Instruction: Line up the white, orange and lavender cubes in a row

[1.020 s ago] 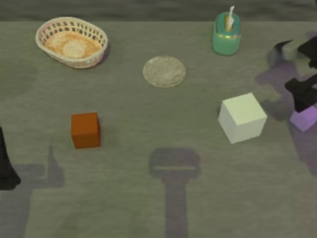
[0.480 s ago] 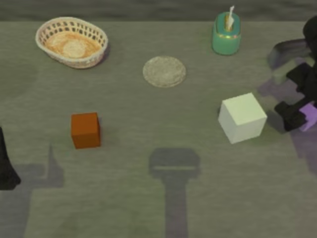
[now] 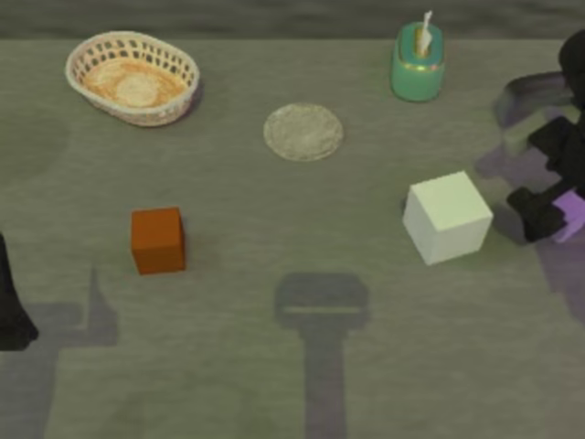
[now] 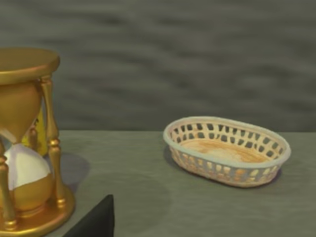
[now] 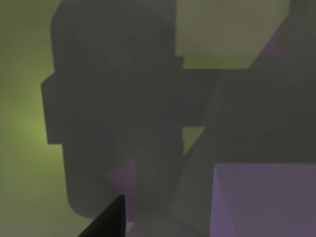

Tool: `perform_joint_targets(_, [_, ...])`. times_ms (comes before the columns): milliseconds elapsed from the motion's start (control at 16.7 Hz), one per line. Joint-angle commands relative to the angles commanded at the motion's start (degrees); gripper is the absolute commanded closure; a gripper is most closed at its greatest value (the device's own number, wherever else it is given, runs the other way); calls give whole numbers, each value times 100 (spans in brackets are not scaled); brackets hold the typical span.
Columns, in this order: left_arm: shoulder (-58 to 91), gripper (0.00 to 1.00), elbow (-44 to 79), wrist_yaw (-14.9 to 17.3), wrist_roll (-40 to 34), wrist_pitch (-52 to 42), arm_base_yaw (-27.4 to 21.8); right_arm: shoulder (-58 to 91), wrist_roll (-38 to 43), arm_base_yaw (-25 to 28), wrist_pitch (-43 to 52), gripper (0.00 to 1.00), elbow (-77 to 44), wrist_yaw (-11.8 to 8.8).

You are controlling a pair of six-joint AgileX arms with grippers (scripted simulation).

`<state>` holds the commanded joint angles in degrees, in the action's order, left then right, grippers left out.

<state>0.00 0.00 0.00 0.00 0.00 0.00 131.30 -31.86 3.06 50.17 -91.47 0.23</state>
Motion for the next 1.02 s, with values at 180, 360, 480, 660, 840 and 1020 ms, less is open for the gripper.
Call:
perform_joint_targets(180, [0,0,0,0,0,0,0,0,0,0,0,60,0,0])
perform_joint_targets(360, [0,0,0,0,0,0,0,0,0,0,0,83,0,0])
perform_joint_targets(480, [0,0,0,0,0,0,0,0,0,0,0,98,0,0])
perform_joint_targets(660, [0,0,0,0,0,0,0,0,0,0,0,100,0,0])
perform_joint_targets(840, [0,0,0,0,0,0,0,0,0,0,0,100,0,0])
perform_joint_targets(1020, [0,0,0,0,0,0,0,-216,71,-3,119,100,-34,-81])
